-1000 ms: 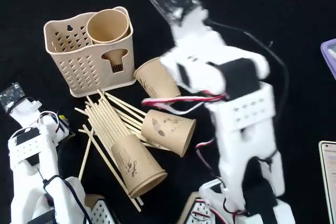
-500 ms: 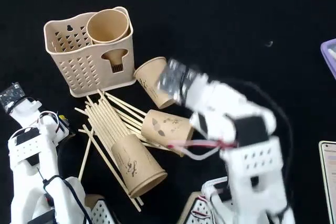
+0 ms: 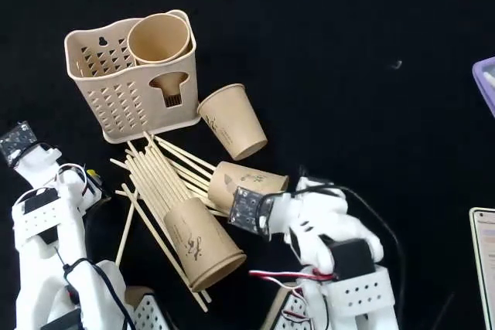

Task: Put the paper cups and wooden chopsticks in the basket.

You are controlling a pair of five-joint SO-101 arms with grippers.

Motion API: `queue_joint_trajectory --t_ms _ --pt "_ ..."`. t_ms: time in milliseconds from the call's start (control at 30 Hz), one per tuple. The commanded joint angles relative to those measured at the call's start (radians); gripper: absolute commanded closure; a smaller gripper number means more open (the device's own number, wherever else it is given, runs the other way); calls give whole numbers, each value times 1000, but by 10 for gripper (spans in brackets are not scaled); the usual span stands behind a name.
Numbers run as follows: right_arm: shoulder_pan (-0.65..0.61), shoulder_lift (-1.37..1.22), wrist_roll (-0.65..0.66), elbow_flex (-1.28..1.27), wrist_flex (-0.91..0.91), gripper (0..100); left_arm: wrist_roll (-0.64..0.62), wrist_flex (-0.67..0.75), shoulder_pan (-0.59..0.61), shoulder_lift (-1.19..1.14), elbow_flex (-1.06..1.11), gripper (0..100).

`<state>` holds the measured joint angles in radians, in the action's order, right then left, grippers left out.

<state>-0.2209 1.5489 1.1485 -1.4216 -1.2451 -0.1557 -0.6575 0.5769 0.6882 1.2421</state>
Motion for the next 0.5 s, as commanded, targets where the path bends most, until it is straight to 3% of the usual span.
queue_joint_trajectory --t_ms 0,167,333,467 --pt "8 101 11 -77 112 730 2 8 -7 17 -7 784" --pt "-123 171 8 -157 124 730 2 8 -7 17 -7 784" --pt "-147 216 -58 -125 130 734 2 8 -8 17 -7 784" --pt "-147 223 -57 -111 130 897 2 9 -10 17 -7 784"
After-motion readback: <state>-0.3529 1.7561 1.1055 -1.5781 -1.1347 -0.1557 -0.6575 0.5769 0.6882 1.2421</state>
